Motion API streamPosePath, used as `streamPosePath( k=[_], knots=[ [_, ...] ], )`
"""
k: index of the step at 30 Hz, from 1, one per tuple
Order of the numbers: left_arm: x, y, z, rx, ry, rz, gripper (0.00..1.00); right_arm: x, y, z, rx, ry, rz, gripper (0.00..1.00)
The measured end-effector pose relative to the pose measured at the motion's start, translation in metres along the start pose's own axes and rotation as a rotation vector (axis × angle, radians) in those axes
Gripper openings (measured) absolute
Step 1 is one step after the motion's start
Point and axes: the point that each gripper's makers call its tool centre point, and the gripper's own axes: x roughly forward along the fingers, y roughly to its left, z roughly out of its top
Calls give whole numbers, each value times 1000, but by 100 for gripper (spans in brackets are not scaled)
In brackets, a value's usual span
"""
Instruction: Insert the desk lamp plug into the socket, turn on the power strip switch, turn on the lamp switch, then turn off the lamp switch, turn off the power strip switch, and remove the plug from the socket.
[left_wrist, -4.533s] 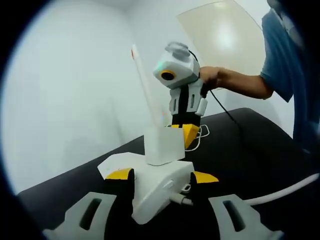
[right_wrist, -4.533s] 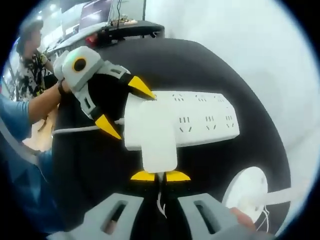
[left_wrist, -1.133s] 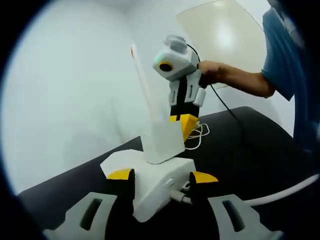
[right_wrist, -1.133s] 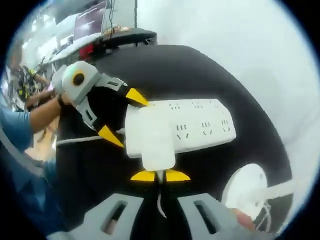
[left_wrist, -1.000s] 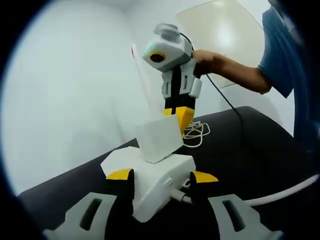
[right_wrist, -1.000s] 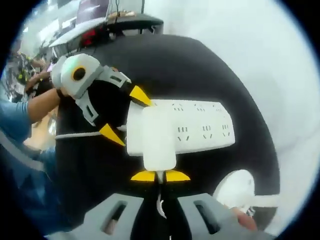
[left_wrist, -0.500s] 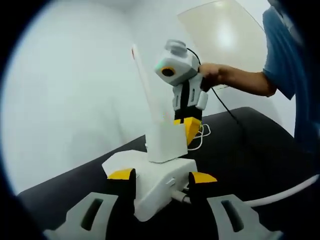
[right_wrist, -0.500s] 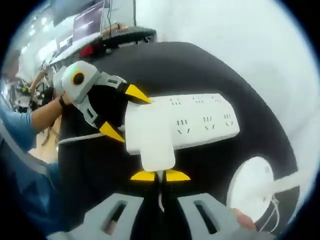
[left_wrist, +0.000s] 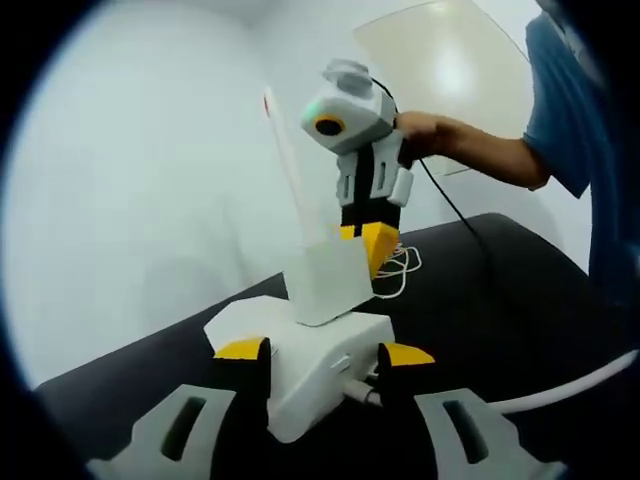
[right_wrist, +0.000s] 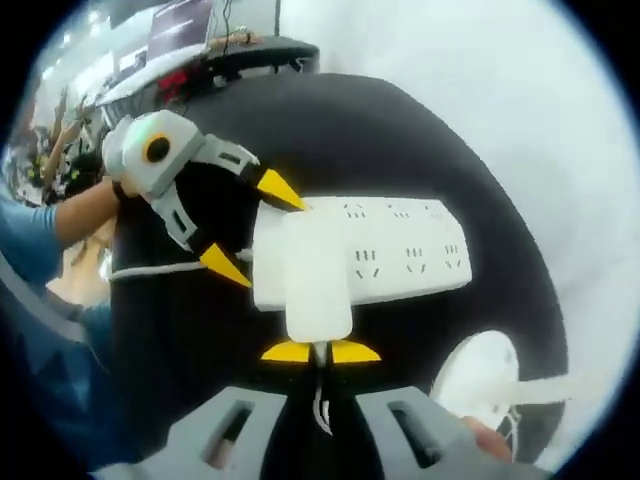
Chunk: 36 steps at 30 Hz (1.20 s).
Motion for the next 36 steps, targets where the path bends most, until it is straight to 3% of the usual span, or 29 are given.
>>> streamPosePath(
  k=[4,6,12,14,16,19,25,31,32,36],
  knots=[
    [0,-1,1,6,1,6,41,-5,-5,15,-34,24,4,5],
    [0,0,1,2,0,6,41,-5,-7,14,-23,1,-4,5],
    [1,-1,1,4,-3,0,40,4,3,-7,130,-181,35,5],
    [1,-1,0,5,-3,-1,40,9,9,-18,174,-205,69,5],
    [1,0,0,7,-5,-3,40,12,9,-18,214,-266,98,5],
    [1,0,1,9,-5,-4,40,12,9,-19,225,-283,99,5],
    [1,-1,1,5,-3,-4,40,7,7,-10,178,-231,64,5],
    [1,1,0,4,-1,-3,40,-7,7,0,32,-52,12,5],
    [1,2,0,4,0,-2,41,-6,-5,5,21,-23,10,5],
    [1,2,-1,6,1,4,41,-8,-12,13,-32,47,-23,5]
  ],
)
